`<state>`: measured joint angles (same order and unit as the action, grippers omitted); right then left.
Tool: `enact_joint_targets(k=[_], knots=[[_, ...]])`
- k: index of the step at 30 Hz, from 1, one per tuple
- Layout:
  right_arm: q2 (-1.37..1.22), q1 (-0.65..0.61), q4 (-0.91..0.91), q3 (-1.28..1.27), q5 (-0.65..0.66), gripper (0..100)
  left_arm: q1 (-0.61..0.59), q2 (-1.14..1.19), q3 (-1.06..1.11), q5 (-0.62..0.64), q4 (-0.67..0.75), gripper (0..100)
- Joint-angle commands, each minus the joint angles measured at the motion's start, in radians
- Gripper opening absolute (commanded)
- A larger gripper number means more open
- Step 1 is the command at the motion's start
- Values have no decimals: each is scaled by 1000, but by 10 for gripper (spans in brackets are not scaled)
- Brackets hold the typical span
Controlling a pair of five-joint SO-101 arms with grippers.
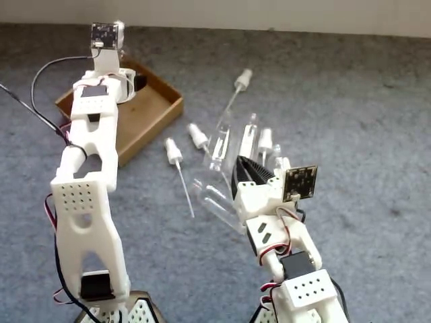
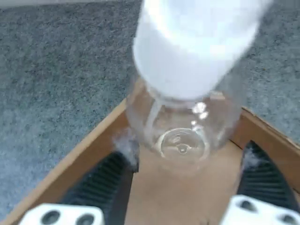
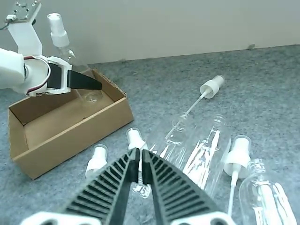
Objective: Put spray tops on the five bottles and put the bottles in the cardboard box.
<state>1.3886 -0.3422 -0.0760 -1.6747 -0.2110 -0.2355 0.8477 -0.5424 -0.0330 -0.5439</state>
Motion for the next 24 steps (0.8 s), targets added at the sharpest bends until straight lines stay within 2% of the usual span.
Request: enact_joint_targets(k=[1, 10, 24], knots=[[12, 13, 22, -117, -5, 8, -18, -30, -58, -5, -5, 306], [12, 13, 22, -117, -5, 8, -28, -31, -54, -5, -14, 308], [12, 15, 22, -117, -5, 8, -21, -163, -54, -5, -238, 309]])
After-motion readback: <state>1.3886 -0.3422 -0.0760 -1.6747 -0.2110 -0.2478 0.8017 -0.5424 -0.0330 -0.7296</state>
